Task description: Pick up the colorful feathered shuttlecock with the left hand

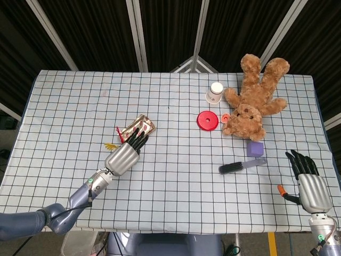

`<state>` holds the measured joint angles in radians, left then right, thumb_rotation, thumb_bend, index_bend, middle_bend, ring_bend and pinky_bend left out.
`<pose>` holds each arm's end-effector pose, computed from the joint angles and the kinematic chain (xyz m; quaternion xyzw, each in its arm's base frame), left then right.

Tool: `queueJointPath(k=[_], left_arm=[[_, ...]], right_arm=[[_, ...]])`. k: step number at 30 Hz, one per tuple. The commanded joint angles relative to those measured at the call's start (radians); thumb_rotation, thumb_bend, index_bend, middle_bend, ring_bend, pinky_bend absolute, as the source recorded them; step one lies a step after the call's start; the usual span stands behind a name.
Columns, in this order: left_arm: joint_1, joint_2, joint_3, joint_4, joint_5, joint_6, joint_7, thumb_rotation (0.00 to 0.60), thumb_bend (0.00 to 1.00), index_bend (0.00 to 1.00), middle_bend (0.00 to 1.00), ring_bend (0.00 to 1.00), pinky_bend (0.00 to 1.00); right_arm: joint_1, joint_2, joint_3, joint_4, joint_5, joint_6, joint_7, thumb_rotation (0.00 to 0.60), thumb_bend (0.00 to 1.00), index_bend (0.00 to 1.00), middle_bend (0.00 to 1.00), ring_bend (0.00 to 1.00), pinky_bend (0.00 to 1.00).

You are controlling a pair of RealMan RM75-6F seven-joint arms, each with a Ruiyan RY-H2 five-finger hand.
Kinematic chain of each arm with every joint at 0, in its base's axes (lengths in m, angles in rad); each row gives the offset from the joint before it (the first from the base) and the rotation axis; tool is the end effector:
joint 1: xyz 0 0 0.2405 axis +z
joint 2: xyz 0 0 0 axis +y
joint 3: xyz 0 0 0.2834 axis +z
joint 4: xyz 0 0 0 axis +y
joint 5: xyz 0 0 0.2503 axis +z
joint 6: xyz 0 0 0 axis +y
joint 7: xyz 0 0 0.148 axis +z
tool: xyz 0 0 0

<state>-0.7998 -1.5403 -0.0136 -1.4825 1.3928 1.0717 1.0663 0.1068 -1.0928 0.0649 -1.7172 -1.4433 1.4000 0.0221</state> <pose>-0.1450 0.3389 -0.0652 -0.8464 0.0788 -0.2383 0.4698 -0.3350 -0.1990 0.1253 0.5784 -0.4440 0.3955 0.5585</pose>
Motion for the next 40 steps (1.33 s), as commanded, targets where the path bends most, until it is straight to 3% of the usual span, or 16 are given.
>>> queueJointPath(k=[1, 3, 6, 10, 17, 26, 33, 40], left_arm=[[0.002, -0.001, -0.001, 0.0, 0.001, 0.0, 0.0, 0.6, 0.51, 0.49, 0.01, 0.0, 0.0], [0.007, -0.001, 0.0, -0.005, 0.01, 0.01, -0.007, 0.6, 0.45, 0.4, 0.0, 0.0, 0.0], [0.017, -0.003, -0.007, -0.002, 0.039, 0.045, -0.038, 0.6, 0.34, 0.17, 0.0, 0.0, 0.0], [0.025, 0.012, -0.026, -0.027, 0.058, 0.078, -0.072, 0.6, 0.28, 0.01, 0.0, 0.0, 0.0], [0.079, 0.101, -0.063, -0.163, 0.082, 0.186, -0.184, 0.6, 0.28, 0.0, 0.0, 0.0, 0.0], [0.25, 0.254, -0.047, -0.356, 0.054, 0.359, -0.438, 0.6, 0.18, 0.0, 0.0, 0.0, 0.0], [0.392, 0.34, 0.029, -0.423, 0.026, 0.441, -0.601, 0.6, 0.07, 0.0, 0.0, 0.0, 0.0], [0.566, 0.373, 0.139, -0.32, 0.061, 0.542, -0.822, 0.6, 0.07, 0.0, 0.0, 0.0, 0.0]], right_arm=[[0.0, 0.0, 0.0, 0.0, -0.001, 0.0, 0.001, 0.6, 0.34, 0.0, 0.0, 0.0, 0.0], [0.0, 0.0, 0.0, 0.0, -0.002, 0.002, 0.001, 0.6, 0.34, 0.0, 0.0, 0.0, 0.0], [0.0, -0.002, 0.001, 0.004, -0.005, 0.005, 0.004, 0.6, 0.34, 0.0, 0.0, 0.0, 0.0], [0.0, -0.004, 0.0, 0.007, -0.006, 0.003, 0.005, 0.6, 0.34, 0.0, 0.0, 0.0, 0.0], [0.0, -0.001, 0.001, 0.017, 0.001, 0.0, 0.005, 0.6, 0.34, 0.0, 0.0, 0.0, 0.0], [0.002, 0.001, -0.006, 0.017, 0.005, -0.013, -0.027, 0.6, 0.34, 0.0, 0.0, 0.0, 0.0], [0.004, 0.002, -0.009, 0.015, 0.004, -0.016, -0.062, 0.6, 0.34, 0.0, 0.0, 0.0, 0.0], [0.007, -0.005, -0.013, 0.014, 0.005, -0.024, -0.076, 0.6, 0.34, 0.0, 0.0, 0.0, 0.0]])
